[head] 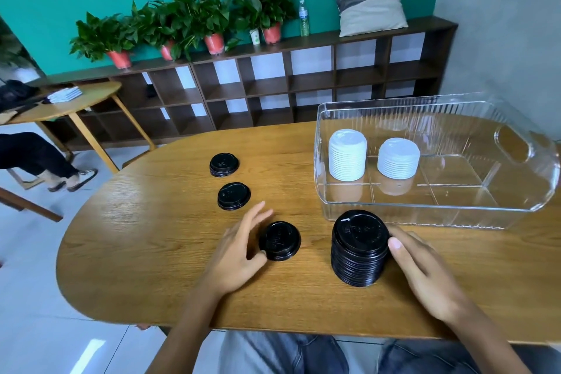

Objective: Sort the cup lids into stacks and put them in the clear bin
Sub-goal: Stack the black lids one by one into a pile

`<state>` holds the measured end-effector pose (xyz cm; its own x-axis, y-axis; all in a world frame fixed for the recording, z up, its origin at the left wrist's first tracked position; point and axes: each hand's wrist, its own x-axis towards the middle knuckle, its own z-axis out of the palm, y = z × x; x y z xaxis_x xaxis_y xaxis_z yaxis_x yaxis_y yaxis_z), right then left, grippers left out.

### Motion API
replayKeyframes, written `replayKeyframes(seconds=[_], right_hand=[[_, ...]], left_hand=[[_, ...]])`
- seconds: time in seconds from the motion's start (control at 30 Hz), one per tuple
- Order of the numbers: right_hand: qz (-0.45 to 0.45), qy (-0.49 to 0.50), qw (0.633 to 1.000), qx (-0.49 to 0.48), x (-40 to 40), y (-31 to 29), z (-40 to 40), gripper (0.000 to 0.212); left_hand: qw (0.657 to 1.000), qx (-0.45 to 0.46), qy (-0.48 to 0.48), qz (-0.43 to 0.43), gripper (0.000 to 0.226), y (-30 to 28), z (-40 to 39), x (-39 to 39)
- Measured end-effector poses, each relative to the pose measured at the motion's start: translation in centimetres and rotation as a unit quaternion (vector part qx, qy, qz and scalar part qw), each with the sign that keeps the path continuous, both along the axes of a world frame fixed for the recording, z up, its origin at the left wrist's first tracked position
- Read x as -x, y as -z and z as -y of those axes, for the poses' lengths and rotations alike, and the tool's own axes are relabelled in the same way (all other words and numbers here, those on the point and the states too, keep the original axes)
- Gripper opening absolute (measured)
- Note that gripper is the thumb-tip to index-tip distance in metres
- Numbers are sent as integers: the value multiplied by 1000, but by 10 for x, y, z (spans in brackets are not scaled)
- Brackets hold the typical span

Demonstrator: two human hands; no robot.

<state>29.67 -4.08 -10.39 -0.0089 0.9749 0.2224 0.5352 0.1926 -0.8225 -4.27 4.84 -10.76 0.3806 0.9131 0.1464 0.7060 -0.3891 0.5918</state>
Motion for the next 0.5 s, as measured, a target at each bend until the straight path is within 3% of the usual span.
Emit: replayKeyframes(seconds=[0.2, 0.5], right_hand=[[5, -1, 1000, 0, 0, -2, 1, 45], [6, 3, 1000, -2, 1, -3, 1, 31]], left_hand=[[999, 5, -38, -4, 92, 1, 0, -1], [999, -1, -27, 24, 89, 1, 0, -3]])
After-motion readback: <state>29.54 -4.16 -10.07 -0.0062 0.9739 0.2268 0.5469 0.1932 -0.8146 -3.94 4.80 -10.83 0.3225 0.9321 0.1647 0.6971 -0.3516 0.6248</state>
